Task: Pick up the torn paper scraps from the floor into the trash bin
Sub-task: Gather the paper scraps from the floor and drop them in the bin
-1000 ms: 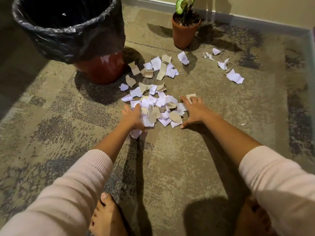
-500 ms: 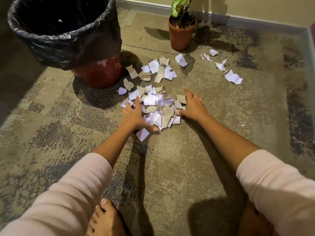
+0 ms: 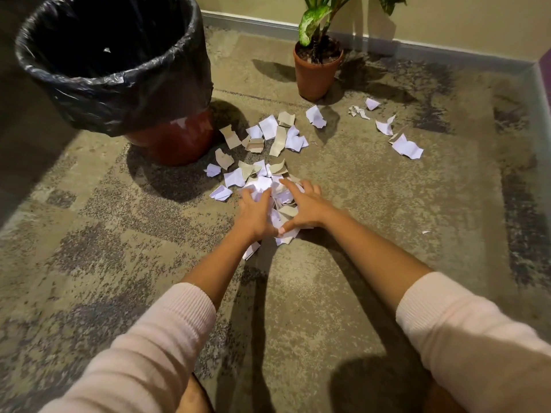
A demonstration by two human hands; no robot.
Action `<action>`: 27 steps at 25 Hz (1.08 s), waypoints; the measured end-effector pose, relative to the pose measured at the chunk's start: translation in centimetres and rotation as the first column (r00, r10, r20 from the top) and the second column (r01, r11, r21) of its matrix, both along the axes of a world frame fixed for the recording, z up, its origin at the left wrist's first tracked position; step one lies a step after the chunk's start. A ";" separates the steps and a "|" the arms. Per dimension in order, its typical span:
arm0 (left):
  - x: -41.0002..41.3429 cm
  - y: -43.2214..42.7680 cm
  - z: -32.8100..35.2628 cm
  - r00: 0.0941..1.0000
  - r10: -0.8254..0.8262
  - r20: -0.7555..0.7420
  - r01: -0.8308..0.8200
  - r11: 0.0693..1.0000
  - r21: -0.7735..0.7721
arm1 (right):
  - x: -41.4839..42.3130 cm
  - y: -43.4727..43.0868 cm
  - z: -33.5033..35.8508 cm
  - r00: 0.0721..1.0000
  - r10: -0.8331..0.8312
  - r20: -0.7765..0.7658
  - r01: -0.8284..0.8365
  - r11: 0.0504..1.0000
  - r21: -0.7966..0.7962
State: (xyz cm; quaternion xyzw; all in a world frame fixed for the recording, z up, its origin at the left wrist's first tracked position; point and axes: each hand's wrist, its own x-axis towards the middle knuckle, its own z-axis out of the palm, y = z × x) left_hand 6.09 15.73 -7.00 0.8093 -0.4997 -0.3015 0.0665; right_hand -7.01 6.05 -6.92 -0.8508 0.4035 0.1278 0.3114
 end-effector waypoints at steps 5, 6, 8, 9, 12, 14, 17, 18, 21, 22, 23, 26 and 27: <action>0.5 -0.1 -1.2 0.994 0.075 -0.075 -0.083 0.991 -0.109 | -0.1 0.6 -1.2 0.997 0.068 0.044 -0.062 0.990 -0.128; 0.7 0.0 -1.3 0.992 0.085 -0.097 -0.098 0.986 -0.139 | -0.2 0.5 -1.4 0.995 0.047 0.085 -0.035 0.991 -0.130; 1.0 0.0 -1.1 0.983 0.111 -0.144 -0.136 0.974 -0.183 | -0.1 0.4 -1.8 0.984 -0.014 0.178 0.038 0.990 -0.136; 1.1 0.0 -1.1 0.976 0.132 -0.175 -0.167 0.965 -0.203 | -0.1 0.3 -1.9 0.975 -0.056 0.216 0.086 0.988 -0.131; 1.3 0.1 -0.9 0.942 0.205 -0.264 -0.266 0.938 -0.222 | 0.0 -0.3 -1.2 0.923 -0.231 0.309 0.258 0.965 -0.050; 1.5 0.2 -0.7 0.925 0.237 -0.297 -0.311 0.922 -0.233 | -0.1 -0.6 -0.1 0.873 -0.326 0.361 0.351 0.936 -0.003; 1.8 0.1 0.1 0.887 0.285 -0.364 -0.386 0.890 -0.243 | -0.1 -1.1 1.3 0.764 -0.528 0.370 0.497 0.848 0.183; 1.9 0.0 0.5 0.869 0.303 -0.391 -0.416 0.876 -0.246 | 0.0 -1.2 1.8 0.708 -0.604 0.366 0.538 0.797 0.275; 2.5 -0.6 1.7 0.840 0.309 -0.446 -0.460 0.842 -0.282 | 0.3 -1.7 3.4 0.556 -0.723 0.411 0.571 0.691 0.443; 2.8 -0.9 2.5 0.836 0.305 -0.456 -0.468 0.830 -0.303 | 0.4 -1.8 4.3 0.519 -0.733 0.440 0.567 0.680 0.465; 3.1 -1.2 3.4 0.832 0.302 -0.466 -0.479 0.815 -0.326 | 0.6 -1.9 5.1 0.489 -0.739 0.464 0.565 0.673 0.477; 3.7 -2.6 6.8 0.823 0.283 -0.492 -0.510 0.751 -0.419 | 1.9 -2.6 7.4 0.402 -0.752 0.522 0.536 0.655 0.532; 3.9 -3.0 8.1 0.826 0.277 -0.491 -0.514 0.726 -0.457 | 2.6 -2.9 8.5 0.378 -0.756 0.534 0.522 0.651 0.551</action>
